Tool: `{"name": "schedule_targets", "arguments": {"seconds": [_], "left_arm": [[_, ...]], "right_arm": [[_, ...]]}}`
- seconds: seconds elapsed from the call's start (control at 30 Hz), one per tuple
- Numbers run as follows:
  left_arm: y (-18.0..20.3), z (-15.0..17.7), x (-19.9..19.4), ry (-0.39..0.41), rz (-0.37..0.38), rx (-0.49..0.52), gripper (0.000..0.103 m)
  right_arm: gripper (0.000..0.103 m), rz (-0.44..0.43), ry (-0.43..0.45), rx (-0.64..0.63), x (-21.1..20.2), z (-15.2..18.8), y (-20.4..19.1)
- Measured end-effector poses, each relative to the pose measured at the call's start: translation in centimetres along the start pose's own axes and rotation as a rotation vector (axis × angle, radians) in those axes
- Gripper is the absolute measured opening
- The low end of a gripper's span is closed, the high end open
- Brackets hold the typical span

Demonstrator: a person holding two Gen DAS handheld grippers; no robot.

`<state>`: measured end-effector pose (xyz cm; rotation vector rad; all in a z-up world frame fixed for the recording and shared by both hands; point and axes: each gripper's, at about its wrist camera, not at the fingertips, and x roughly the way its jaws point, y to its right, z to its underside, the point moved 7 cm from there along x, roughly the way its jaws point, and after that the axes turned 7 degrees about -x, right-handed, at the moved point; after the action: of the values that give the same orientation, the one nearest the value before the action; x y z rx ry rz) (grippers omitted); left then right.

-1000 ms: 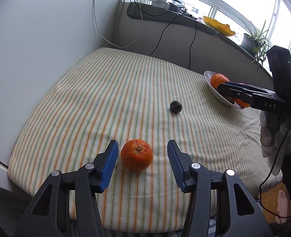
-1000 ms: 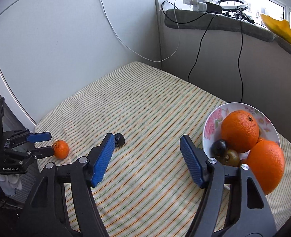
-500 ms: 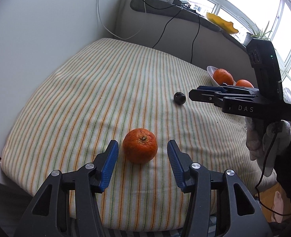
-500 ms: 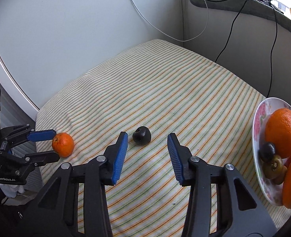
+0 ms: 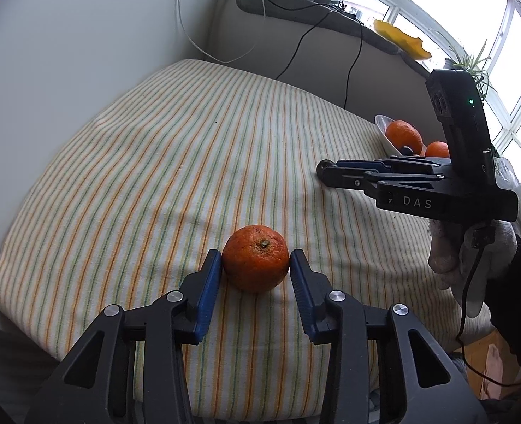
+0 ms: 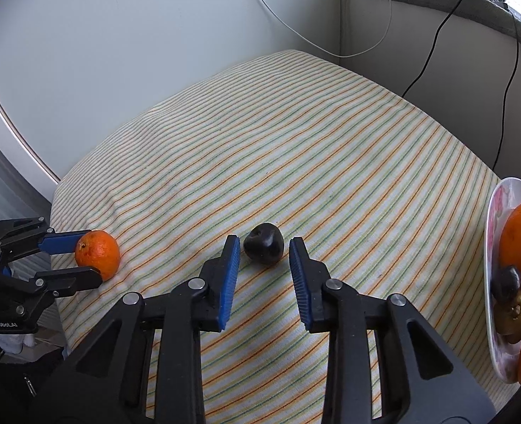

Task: Organize fruits
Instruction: 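Grasp the tangerine with the left gripper while the right gripper grasps the dark plum, then carry the tangerine with the left gripper while the right gripper carries the plum to the plate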

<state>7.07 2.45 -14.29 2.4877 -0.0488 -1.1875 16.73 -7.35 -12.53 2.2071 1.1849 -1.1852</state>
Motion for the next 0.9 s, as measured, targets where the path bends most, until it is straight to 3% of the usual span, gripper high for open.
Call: {"name": "schedule_targets", "arguments": {"seconds": [0.4,0.9], "left_arm": [[0.1,-0.1,-0.1,0.005,0.008,-0.005,0.037],[2.6,-1.4,0.4,0.021,0.057,0.028,0.037]], "right_arm": [[0.024,-0.004,0.012,0.007,-0.1,0.0,-0.1],[0.024,0.021,0.089,0.065,-4.3,0.7,2.2]]}}
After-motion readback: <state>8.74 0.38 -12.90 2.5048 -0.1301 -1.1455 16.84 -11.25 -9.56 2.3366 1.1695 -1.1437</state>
